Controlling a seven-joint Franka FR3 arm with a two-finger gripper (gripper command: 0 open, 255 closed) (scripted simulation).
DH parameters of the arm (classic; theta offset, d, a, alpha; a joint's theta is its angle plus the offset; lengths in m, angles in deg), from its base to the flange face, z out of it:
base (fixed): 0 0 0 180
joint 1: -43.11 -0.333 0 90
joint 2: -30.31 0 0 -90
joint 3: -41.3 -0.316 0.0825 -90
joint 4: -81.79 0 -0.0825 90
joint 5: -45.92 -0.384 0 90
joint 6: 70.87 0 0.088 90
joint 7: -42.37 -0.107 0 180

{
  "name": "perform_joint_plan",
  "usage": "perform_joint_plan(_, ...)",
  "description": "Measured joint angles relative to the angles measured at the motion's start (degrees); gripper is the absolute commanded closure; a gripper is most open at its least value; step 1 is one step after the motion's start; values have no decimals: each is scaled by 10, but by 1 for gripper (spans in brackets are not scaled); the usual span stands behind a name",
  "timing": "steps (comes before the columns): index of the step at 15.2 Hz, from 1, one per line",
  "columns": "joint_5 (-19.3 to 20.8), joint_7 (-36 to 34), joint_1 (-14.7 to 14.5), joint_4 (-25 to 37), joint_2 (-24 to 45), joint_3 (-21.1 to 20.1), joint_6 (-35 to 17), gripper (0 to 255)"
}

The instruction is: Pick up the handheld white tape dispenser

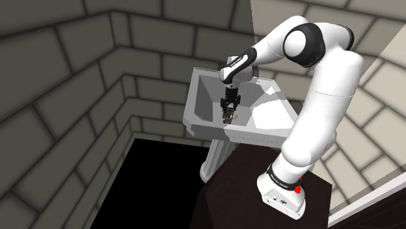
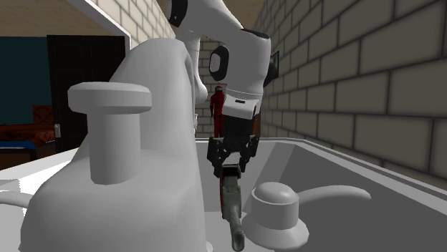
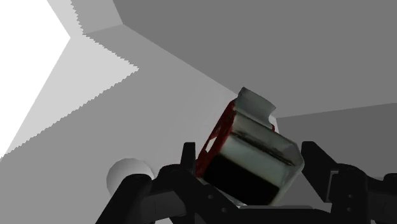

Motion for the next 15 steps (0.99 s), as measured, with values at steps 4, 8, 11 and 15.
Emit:
perform_joint_plan(4, 2, -1, -1, 2, -5, 0, 7, 255)
perform_joint_plan(8, 8, -3, -1, 7, -29, 3, 35, 255)
perform_joint_plan(11, 13, -7, -3, 10, -45, 3, 54, 255)
perform_joint_plan(15, 17, -10, -5, 21, -66, 4, 85, 255)
